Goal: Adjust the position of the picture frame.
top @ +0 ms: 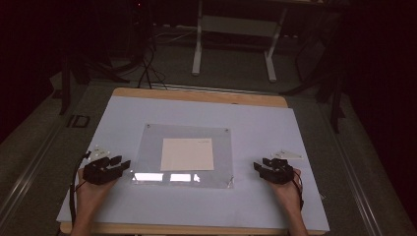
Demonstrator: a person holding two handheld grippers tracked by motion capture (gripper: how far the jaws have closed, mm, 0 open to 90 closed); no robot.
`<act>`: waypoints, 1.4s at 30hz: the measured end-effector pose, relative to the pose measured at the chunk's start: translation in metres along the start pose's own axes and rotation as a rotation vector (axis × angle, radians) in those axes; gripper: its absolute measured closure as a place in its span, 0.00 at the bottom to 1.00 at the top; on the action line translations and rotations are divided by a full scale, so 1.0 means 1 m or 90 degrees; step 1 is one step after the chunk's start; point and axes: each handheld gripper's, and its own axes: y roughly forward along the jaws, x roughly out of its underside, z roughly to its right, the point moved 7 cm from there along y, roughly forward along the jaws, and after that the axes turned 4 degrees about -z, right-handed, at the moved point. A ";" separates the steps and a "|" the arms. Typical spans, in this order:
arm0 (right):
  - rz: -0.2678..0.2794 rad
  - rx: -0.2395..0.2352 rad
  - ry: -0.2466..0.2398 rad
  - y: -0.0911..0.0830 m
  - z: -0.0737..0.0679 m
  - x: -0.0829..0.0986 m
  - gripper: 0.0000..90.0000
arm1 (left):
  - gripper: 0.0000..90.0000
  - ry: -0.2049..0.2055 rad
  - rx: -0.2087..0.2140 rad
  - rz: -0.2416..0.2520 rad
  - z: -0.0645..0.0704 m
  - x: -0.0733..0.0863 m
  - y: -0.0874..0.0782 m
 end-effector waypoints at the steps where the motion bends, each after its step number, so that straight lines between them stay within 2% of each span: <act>1: 0.000 0.000 0.000 0.000 0.000 0.000 0.58 | 0.62 0.001 0.002 0.001 0.000 0.000 0.000; 6: 0.001 -0.011 -0.006 -0.003 -0.004 0.000 0.58 | 0.62 0.008 0.010 0.004 0.003 -0.001 -0.002; 8: 0.004 -0.037 -0.019 -0.004 -0.011 -0.002 0.63 | 0.62 0.007 0.017 0.005 0.003 -0.001 -0.003; 11: 0.010 -0.043 -0.029 -0.005 -0.016 -0.004 0.65 | 0.63 0.006 0.023 0.002 0.003 0.000 -0.003; 13: 0.008 -0.048 -0.049 -0.005 -0.021 -0.003 0.67 | 0.63 0.006 0.027 0.004 0.004 0.000 -0.004; 16: 0.012 -0.070 -0.082 -0.008 -0.032 -0.003 0.66 | 0.64 0.003 0.051 0.010 0.007 0.000 -0.007; 18: 0.014 -0.080 -0.110 -0.009 -0.040 -0.003 0.66 | 0.65 0.011 0.061 0.012 0.009 0.000 -0.010; 21: 0.017 -0.102 -0.134 -0.011 -0.053 -0.004 0.68 | 0.66 0.025 0.073 0.014 0.012 0.000 -0.014; 24: 0.023 -0.117 -0.148 -0.012 -0.060 -0.004 0.69 | 0.66 0.031 0.081 0.014 0.014 0.001 -0.015; 25: 0.026 -0.124 -0.152 -0.013 -0.063 -0.004 0.70 | 0.66 0.037 0.092 0.010 0.016 0.003 -0.017; 26: 0.029 -0.144 -0.161 -0.015 -0.072 -0.003 0.72 | 0.67 0.047 0.096 0.005 0.017 0.005 -0.018; 28: 0.026 -0.156 -0.177 -0.016 -0.078 -0.001 0.72 | 0.68 0.053 0.099 0.006 0.018 0.006 -0.019; 31: 0.021 -0.172 -0.197 -0.019 -0.084 0.002 0.76 | 0.68 0.080 0.115 0.008 0.023 0.010 -0.026; 32: 0.021 -0.172 -0.197 -0.019 -0.084 0.002 0.76 | 0.69 0.080 0.115 0.008 0.023 0.010 -0.026; 33: 0.017 -0.179 -0.216 -0.019 -0.086 0.004 0.78 | 0.70 0.085 0.125 0.002 0.024 0.014 -0.027; 36: 0.013 -0.189 -0.223 -0.019 -0.088 0.005 0.79 | 0.70 0.091 0.137 -0.002 0.025 0.018 -0.028; 38: 0.003 -0.202 -0.244 -0.019 -0.092 0.007 0.80 | 0.70 0.096 0.143 -0.003 0.025 0.020 -0.031; 42: -0.001 -0.213 -0.249 -0.017 -0.096 0.008 0.78 | 0.70 0.109 0.166 0.008 0.029 0.022 -0.034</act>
